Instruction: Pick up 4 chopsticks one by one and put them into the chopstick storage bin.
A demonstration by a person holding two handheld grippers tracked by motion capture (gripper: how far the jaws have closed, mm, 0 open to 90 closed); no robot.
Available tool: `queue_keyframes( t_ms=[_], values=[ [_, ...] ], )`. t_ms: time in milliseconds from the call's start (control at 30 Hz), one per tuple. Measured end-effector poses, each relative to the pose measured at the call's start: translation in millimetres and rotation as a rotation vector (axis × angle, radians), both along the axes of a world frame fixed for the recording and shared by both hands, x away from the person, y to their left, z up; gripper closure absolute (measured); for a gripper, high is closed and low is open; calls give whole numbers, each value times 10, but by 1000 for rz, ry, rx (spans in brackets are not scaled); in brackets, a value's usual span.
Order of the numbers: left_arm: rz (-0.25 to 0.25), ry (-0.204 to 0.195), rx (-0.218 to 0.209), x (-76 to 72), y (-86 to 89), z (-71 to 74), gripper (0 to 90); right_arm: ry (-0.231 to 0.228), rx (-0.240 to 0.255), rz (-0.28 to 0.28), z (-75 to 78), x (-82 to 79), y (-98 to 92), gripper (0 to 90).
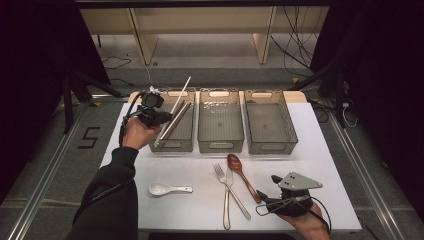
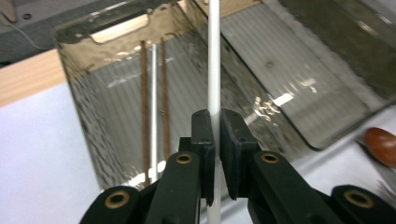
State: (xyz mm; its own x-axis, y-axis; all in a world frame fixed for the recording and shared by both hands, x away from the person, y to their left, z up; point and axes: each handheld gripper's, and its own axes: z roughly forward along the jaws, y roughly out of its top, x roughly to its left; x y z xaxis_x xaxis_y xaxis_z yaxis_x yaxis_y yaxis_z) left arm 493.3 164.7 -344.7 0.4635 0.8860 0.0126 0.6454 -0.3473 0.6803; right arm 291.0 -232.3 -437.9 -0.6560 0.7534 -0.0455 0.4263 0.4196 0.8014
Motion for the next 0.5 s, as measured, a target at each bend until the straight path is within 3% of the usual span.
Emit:
queue_keyframes(
  t_ms=[333, 500],
  values=[
    [40, -27, 14, 208, 97, -52, 838, 3, 2, 1, -2, 0, 1, 324],
    [52, -22, 30, 283, 129, -169, 838, 5, -3, 8, -11, 2, 8, 324]
  ],
)
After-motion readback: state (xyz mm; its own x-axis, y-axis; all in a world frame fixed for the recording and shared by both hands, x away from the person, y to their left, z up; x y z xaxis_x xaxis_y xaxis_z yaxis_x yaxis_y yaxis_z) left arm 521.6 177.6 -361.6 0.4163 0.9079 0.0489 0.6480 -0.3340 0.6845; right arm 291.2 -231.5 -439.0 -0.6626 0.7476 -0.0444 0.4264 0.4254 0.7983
